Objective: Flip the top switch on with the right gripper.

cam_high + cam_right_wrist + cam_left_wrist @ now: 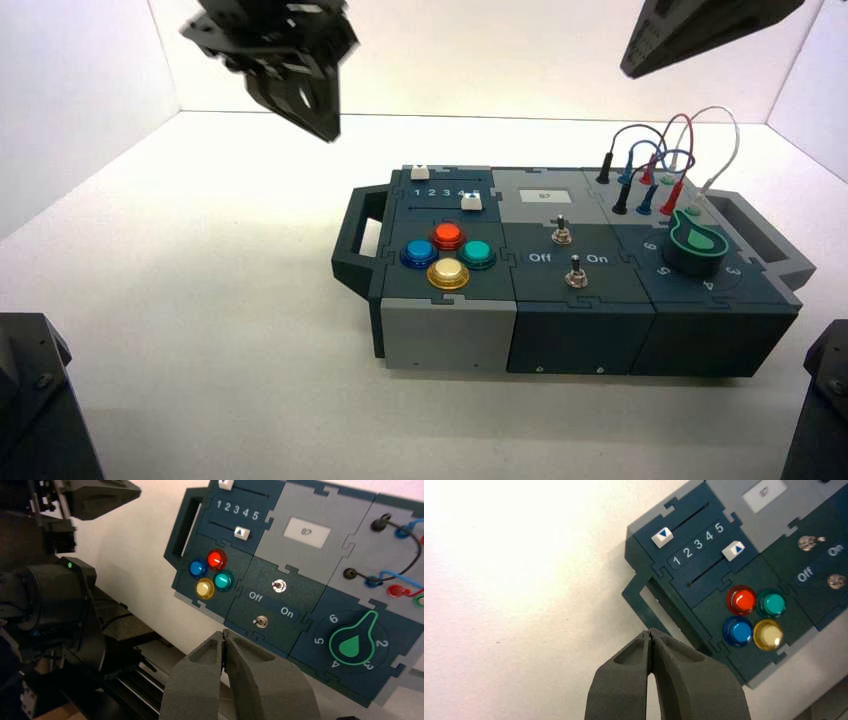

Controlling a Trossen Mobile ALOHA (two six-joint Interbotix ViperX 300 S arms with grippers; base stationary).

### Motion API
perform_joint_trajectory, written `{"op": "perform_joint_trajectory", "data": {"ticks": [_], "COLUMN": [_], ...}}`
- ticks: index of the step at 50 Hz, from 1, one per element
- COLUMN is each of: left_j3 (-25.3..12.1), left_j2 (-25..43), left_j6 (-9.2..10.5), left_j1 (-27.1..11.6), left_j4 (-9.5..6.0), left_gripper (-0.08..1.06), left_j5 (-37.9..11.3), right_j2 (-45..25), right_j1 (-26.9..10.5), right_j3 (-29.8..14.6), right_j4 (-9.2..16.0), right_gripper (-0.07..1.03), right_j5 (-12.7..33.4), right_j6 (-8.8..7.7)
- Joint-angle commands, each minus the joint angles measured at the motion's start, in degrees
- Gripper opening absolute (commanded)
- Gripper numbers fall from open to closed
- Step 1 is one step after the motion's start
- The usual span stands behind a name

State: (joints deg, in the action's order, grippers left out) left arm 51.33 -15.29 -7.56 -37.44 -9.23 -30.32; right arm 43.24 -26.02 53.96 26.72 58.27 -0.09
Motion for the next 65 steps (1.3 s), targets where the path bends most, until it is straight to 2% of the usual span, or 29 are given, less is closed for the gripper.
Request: {"op": "perform_joint_trajectory", "data": {"ticks": [1, 9, 19, 26, 41, 65], "left_j3": [-3.3, -4.8, -5.9, -5.7, -4.4, -4.0], "left_j2": [3.5, 7.7, 12.5, 15.7, 20.7, 20.3], "left_j6": [0.18, 0.44, 0.53, 0.53, 0.53, -0.09], "left_j1": [-0.2, -0.8, -6.8, -9.4, -9.4, -9.4], "left_j4": [-0.18, -0.44, -0.62, -0.62, -0.26, 0.00], "left_gripper": [-0.03, -0.03, -0.03, -0.03, -0.03, -0.03], "left_j5": [0.8, 1.1, 1.1, 1.2, 2.5, 2.7], "right_j2": [-1.8, -5.4, -9.4, -11.3, -17.3, -27.3], "right_j1": [-0.2, -0.3, -0.4, -0.4, -1.0, -1.8], "right_j3": [-2.0, -2.9, -3.1, -3.7, -4.3, -5.6], "right_j4": [1.0, 1.7, 2.1, 2.2, 2.3, 2.2], "right_gripper": [-0.02, -0.02, -0.02, -0.02, -0.02, -0.02], "right_j5": [-1.0, -1.5, -3.1, -3.6, -4.8, -5.3], "right_j6": [0.00, 0.00, -0.26, -0.26, -0.26, -0.18]}}
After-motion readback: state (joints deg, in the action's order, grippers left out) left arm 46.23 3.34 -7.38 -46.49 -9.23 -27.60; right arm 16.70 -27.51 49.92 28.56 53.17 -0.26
